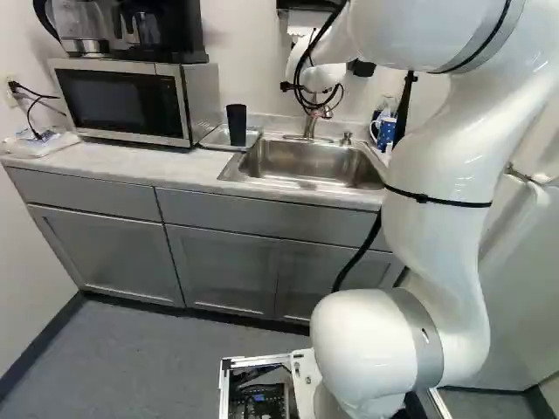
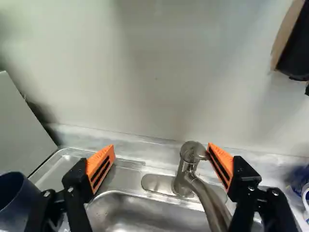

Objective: Rinse the cup and place it in the tray

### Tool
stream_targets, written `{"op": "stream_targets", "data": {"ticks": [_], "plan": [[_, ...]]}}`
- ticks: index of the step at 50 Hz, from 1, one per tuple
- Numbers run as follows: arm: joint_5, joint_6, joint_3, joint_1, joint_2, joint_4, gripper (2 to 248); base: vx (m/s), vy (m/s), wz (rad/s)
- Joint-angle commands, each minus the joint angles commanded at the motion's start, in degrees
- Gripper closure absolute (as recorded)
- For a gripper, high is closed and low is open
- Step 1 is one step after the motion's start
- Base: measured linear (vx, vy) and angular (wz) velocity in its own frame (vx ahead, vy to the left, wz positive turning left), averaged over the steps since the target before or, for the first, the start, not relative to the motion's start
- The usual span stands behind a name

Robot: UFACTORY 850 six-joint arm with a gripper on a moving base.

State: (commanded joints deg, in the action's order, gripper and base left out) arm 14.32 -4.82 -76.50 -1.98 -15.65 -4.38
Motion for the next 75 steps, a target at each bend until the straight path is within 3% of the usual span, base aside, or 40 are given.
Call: {"op": "stream_targets", "data": {"ticks": [21, 75], "plan": [[-2.0, 0.0, 2.3, -0.5, 2.0, 0.0, 3, 0.000, 0.000, 0.000], [-4.5, 0.0, 15.1, -6.4, 14.0, 0.0, 3, 0.000, 0.000, 0.000]]}}
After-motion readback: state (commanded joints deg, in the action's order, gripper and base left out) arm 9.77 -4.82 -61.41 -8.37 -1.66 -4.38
